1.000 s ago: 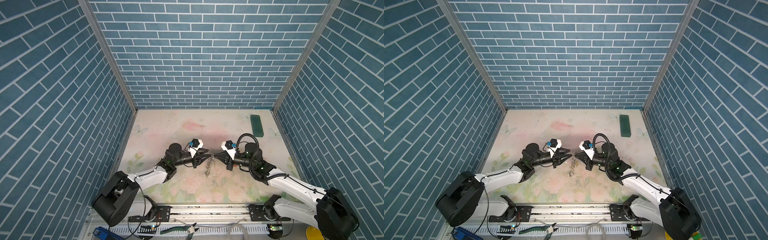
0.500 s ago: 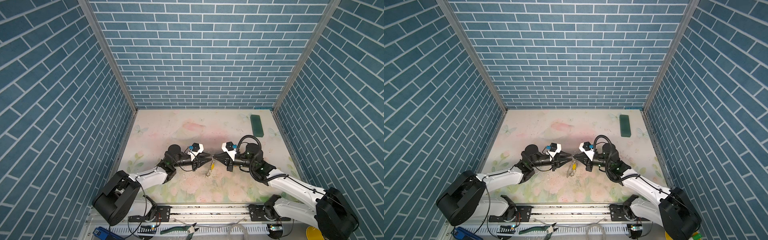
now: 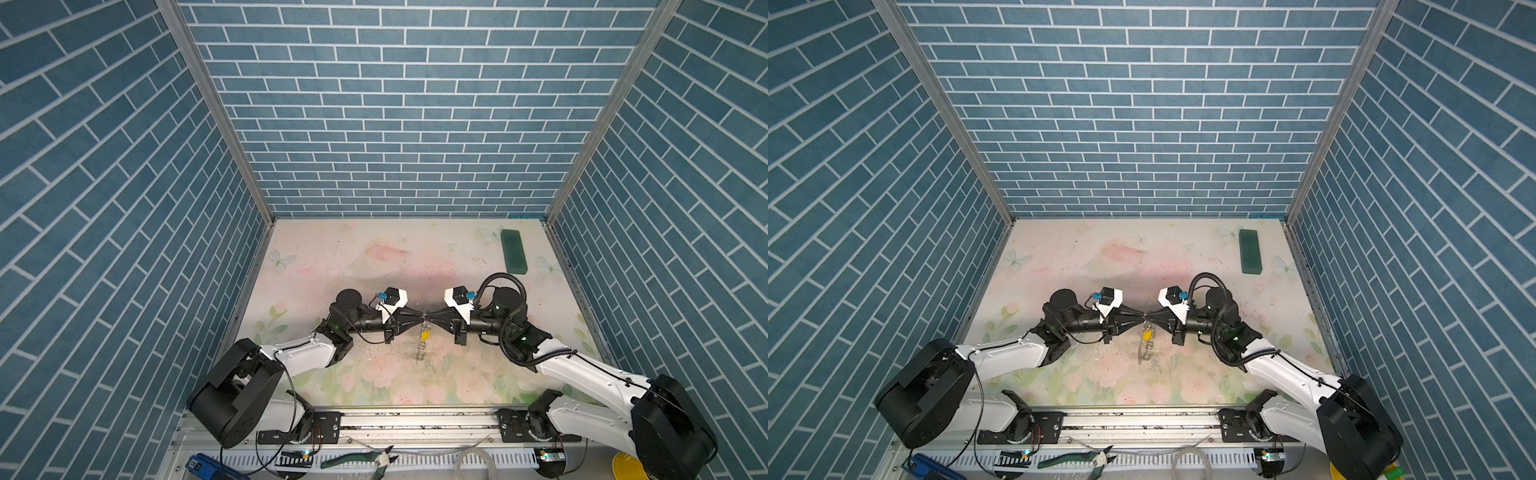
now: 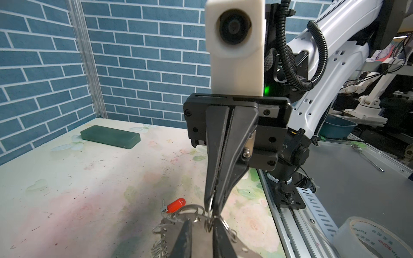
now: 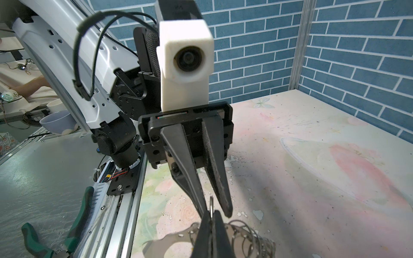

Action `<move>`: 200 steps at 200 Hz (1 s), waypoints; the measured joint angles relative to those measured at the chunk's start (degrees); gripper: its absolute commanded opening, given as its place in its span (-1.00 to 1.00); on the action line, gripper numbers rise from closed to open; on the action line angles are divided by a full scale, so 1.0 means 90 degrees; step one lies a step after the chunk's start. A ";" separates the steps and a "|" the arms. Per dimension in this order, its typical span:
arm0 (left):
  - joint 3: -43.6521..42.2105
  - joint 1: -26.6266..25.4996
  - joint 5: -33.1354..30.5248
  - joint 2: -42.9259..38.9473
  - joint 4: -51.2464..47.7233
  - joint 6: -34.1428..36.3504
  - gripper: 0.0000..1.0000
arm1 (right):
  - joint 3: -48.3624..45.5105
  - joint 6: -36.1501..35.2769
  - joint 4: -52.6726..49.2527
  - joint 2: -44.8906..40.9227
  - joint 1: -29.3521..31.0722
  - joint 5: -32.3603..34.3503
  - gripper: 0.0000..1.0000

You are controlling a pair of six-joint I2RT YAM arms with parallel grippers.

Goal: Put the keys on the keyring

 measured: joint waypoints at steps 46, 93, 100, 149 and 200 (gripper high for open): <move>0.0000 0.0000 0.0151 0.0102 0.0240 -0.0141 -0.70 | 0.0000 0.0005 0.0092 0.0027 -0.0012 -0.0117 -1.00; 0.0000 0.0015 0.0168 0.0102 0.0260 -0.0260 -0.73 | 0.0000 0.0049 0.0138 0.0090 -0.0034 -0.0206 -1.00; 0.0000 0.0015 0.0180 0.0102 0.0265 -0.0279 -0.77 | 0.0000 0.0049 0.0141 0.0100 -0.0036 -0.0206 -1.00; 0.0002 0.0017 0.0236 0.0075 0.0107 -0.0308 -1.00 | 0.0000 0.0041 0.0126 0.0187 -0.0058 -0.0189 -0.79; 0.0146 0.0000 -0.0066 -0.0719 -0.1637 0.0641 -1.00 | 0.0092 -0.0311 -0.0755 0.0078 -0.0034 0.0155 -0.46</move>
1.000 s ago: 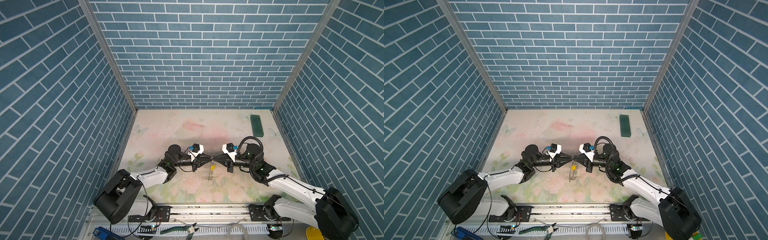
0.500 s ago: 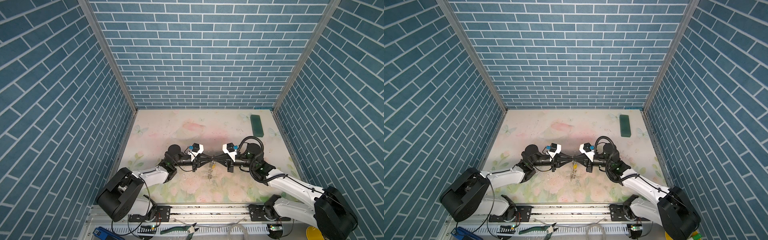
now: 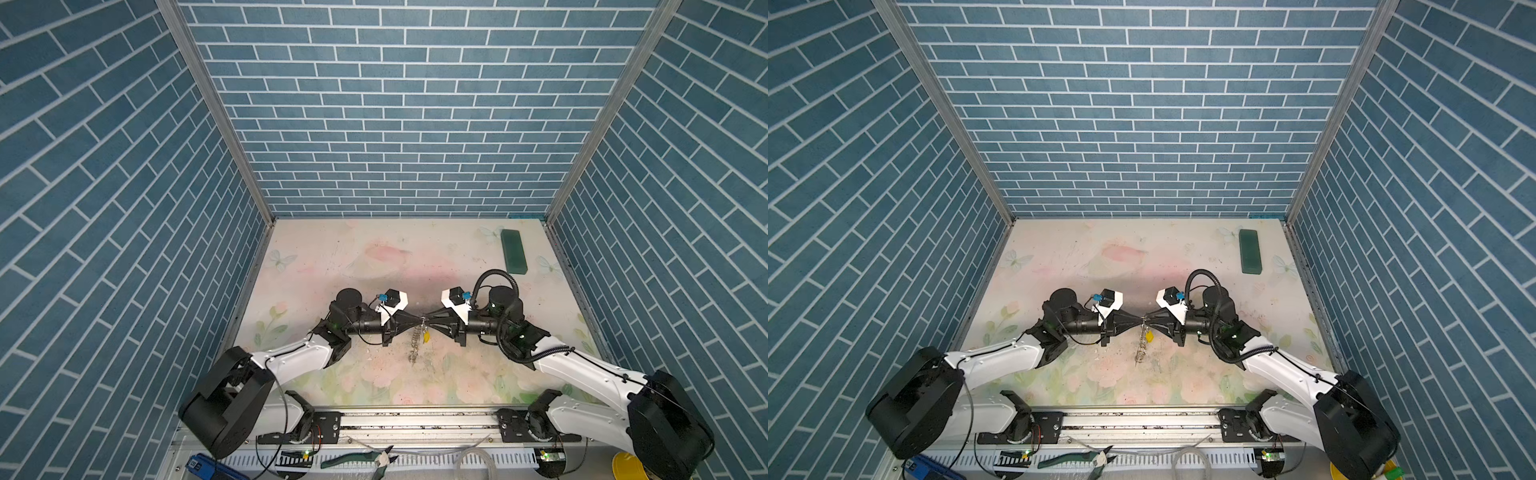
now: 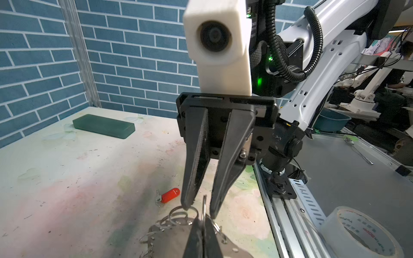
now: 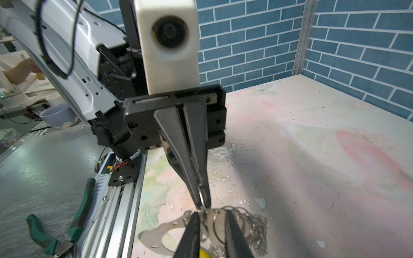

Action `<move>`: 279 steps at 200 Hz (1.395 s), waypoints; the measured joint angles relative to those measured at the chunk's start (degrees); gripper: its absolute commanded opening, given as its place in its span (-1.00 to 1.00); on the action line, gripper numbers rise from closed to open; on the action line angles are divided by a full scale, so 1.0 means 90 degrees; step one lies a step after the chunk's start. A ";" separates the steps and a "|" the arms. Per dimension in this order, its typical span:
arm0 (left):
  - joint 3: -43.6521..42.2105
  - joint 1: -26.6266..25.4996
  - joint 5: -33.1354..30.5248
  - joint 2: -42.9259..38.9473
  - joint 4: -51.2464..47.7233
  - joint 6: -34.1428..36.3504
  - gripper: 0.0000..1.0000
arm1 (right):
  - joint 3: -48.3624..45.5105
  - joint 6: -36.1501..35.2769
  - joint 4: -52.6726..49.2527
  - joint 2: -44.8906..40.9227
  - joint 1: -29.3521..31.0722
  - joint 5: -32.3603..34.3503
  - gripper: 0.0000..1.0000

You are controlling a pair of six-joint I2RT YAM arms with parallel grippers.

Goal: Put the keys on the keyring

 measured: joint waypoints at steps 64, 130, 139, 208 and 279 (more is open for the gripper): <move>0.1010 -0.0027 -0.0471 -0.0964 -0.3198 0.1982 -1.00 | 0.0619 -0.0648 -0.1362 -0.0328 0.0000 0.0041 -0.50; 0.1659 -0.0034 -0.0488 -0.0498 -0.4811 0.2803 -1.00 | 0.1054 -0.0918 -0.2076 -0.0253 0.0022 -0.0430 -0.61; 0.1661 -0.0036 -0.0454 -0.0500 -0.4869 0.2837 -1.00 | 0.1076 -0.0925 -0.2118 -0.0209 0.0027 -0.0471 -0.62; 0.1763 -0.0073 -0.0267 -0.0427 -0.5122 0.2905 -1.00 | 0.1154 -0.0935 -0.2212 0.0148 0.0206 -0.0772 -0.66; 0.1773 -0.0078 -0.0158 -0.0427 -0.5180 0.2919 -1.00 | 0.1202 -0.0967 -0.2319 0.0352 0.0294 -0.0789 -0.73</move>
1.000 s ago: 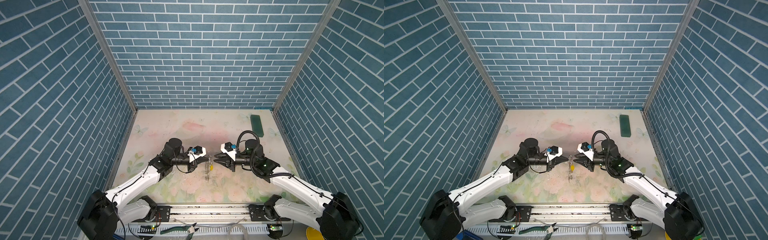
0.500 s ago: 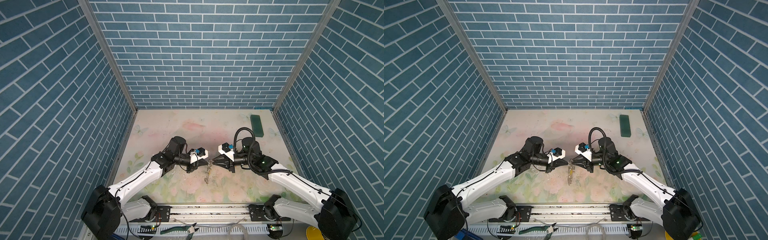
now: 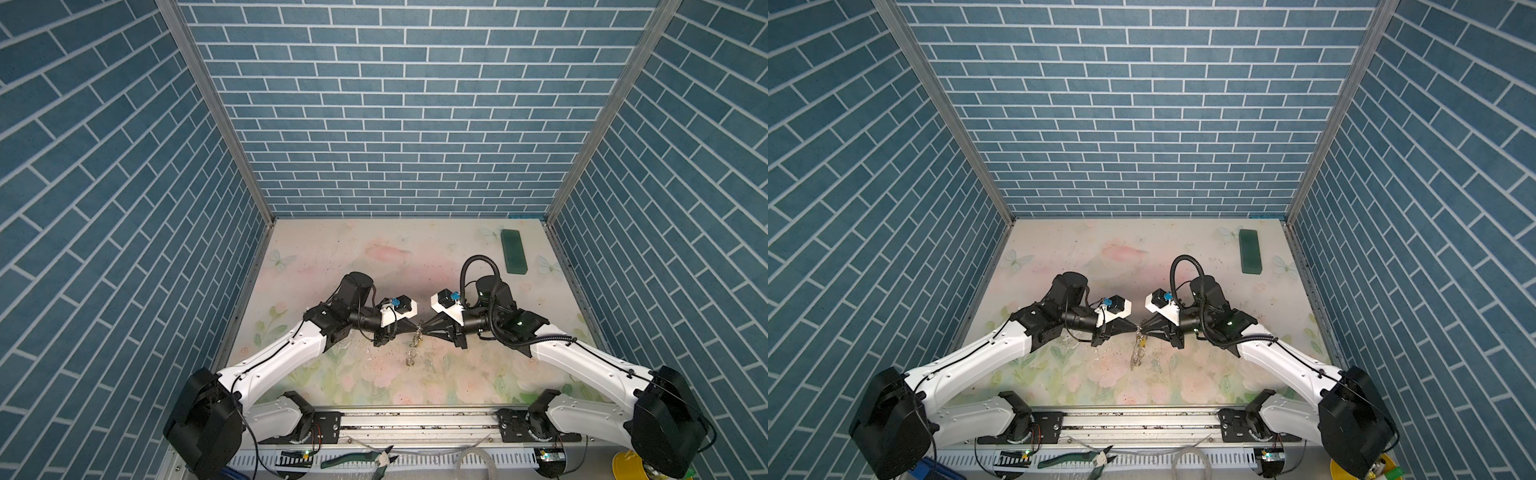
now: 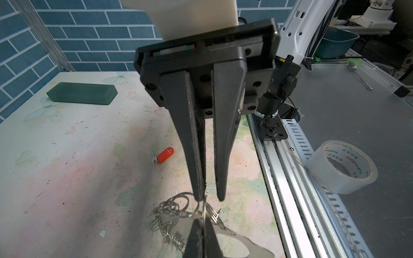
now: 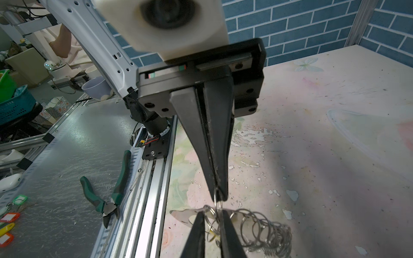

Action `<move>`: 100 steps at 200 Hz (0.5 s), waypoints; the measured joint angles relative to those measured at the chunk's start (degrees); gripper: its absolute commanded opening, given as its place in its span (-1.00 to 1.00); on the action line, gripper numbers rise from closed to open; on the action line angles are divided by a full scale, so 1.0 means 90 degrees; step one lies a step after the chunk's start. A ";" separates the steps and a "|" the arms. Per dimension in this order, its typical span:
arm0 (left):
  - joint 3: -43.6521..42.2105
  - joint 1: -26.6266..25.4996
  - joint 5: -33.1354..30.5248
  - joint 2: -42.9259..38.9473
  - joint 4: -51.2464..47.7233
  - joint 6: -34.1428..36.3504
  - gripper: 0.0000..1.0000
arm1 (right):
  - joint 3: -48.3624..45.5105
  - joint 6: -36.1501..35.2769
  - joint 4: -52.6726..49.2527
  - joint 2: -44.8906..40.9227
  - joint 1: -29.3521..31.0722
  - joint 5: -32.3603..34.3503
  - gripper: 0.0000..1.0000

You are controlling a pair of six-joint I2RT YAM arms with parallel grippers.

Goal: Put the keys on the keyring

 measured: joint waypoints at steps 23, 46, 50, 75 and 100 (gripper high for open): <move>0.0029 -0.0007 0.0034 0.0046 -0.0032 0.0000 -1.00 | 0.0095 -0.0032 -0.0039 0.0092 0.0053 0.0029 -0.76; 0.0036 -0.0007 0.0053 0.0107 -0.0075 -0.0002 -1.00 | 0.0168 -0.0092 -0.0092 0.0158 0.0083 0.0092 -0.83; 0.0036 -0.0007 0.0056 0.0112 -0.0085 -0.0002 -1.00 | 0.0175 -0.0107 -0.0100 0.0163 0.0085 0.0104 -0.84; 0.0056 -0.0007 0.0053 0.0141 -0.0124 -0.0002 -1.00 | 0.0185 -0.0180 -0.0151 0.0170 0.0097 0.0175 -0.89; 0.0100 -0.0005 0.0032 0.0158 -0.0194 -0.0007 -1.00 | 0.0262 -0.0328 -0.0289 0.0177 0.0109 0.0282 -0.92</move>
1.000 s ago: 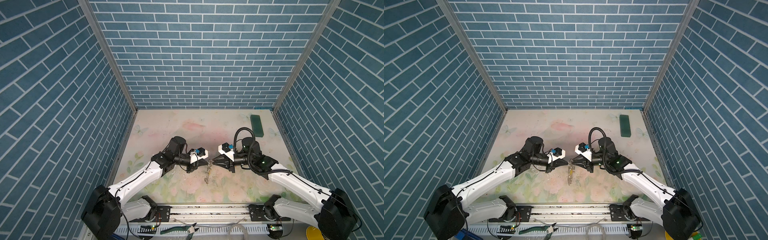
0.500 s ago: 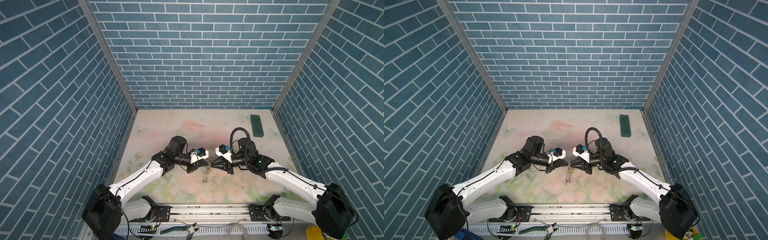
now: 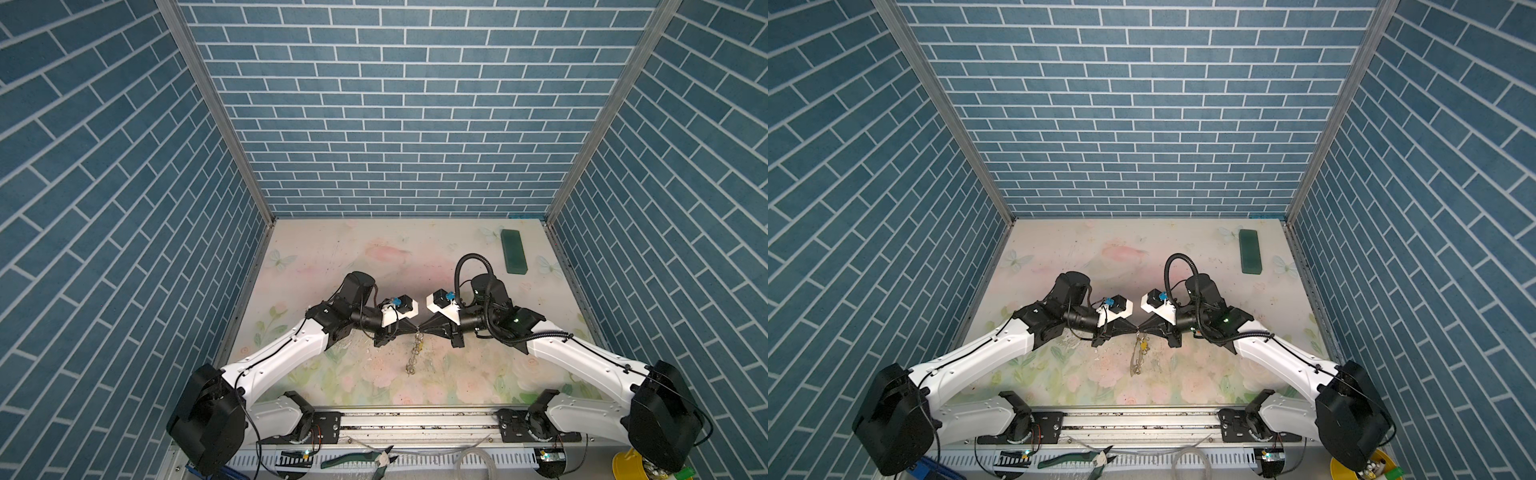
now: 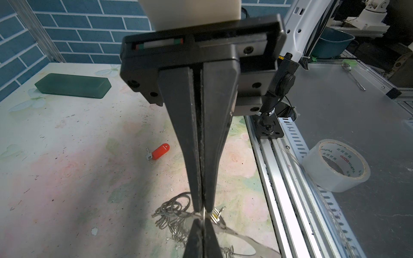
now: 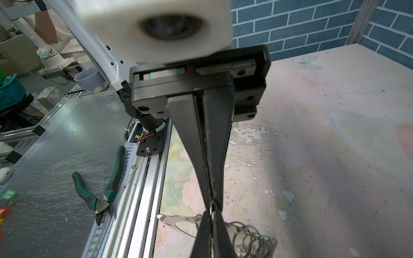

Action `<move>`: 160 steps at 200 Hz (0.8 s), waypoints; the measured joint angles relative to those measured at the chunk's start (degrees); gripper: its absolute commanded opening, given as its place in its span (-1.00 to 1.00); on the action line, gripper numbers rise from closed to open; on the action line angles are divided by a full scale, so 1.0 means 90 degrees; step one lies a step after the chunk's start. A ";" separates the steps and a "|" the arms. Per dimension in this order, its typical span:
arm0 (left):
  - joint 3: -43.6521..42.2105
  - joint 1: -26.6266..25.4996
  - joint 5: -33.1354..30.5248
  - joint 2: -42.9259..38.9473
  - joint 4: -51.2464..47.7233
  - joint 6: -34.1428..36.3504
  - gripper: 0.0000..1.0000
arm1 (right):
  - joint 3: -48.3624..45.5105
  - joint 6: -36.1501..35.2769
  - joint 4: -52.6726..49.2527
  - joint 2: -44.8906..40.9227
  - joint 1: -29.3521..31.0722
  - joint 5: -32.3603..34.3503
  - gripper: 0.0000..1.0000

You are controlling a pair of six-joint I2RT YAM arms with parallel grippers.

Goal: Put the keys on the keyring

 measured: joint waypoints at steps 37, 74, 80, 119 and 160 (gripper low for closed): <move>0.0007 -0.0002 -0.0024 0.0007 -0.0049 0.0002 -1.00 | 0.0022 -0.0138 -0.0097 0.0000 0.0019 0.0124 -0.86; 0.0007 -0.0002 -0.0053 0.0007 -0.0061 0.0000 -1.00 | 0.0022 -0.0143 -0.0100 0.0000 0.0041 0.0219 -0.91; 0.0007 -0.0002 -0.0061 0.0007 -0.0061 -0.0002 -1.00 | 0.0022 -0.0143 -0.0100 0.0000 0.0046 0.0221 -0.92; 0.0007 0.0000 -0.0109 0.0007 -0.0049 -0.0036 -1.00 | 0.0022 -0.0240 -0.0100 -0.0002 0.0063 0.0328 -1.00; -0.0092 0.0000 -0.0194 -0.0114 0.0272 -0.0192 -0.95 | 0.0022 -0.0226 -0.0017 -0.0134 0.0070 0.0500 -1.00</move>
